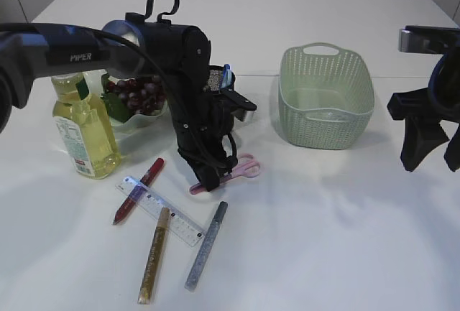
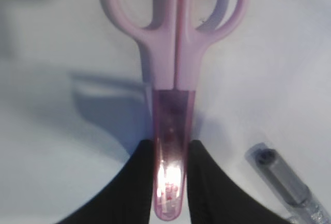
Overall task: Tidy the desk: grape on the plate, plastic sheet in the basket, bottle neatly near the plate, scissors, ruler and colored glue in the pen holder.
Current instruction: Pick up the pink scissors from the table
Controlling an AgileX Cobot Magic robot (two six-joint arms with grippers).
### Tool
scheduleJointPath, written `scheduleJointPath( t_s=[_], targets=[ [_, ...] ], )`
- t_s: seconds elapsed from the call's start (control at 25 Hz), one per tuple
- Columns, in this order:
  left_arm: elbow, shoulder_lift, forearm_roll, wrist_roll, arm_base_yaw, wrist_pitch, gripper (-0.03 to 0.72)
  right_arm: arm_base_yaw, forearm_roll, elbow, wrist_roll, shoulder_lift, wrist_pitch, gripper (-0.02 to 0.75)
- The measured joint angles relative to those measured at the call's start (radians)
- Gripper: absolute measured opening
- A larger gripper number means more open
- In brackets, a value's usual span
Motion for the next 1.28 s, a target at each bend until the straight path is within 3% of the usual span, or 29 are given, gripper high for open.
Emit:
scheduleJointPath(
  t_s=[0.84,1.28],
  targets=[
    [0.002,-0.061,-0.006,-0.028,0.023,0.016,0.139,0.000,0.004,0.000,0.000,0.000,0.000,0.457],
    [0.003,-0.130,-0.038,-0.028,0.023,0.023,0.139,0.000,0.096,0.000,-0.009,0.000,-0.062,0.457]
  ],
)
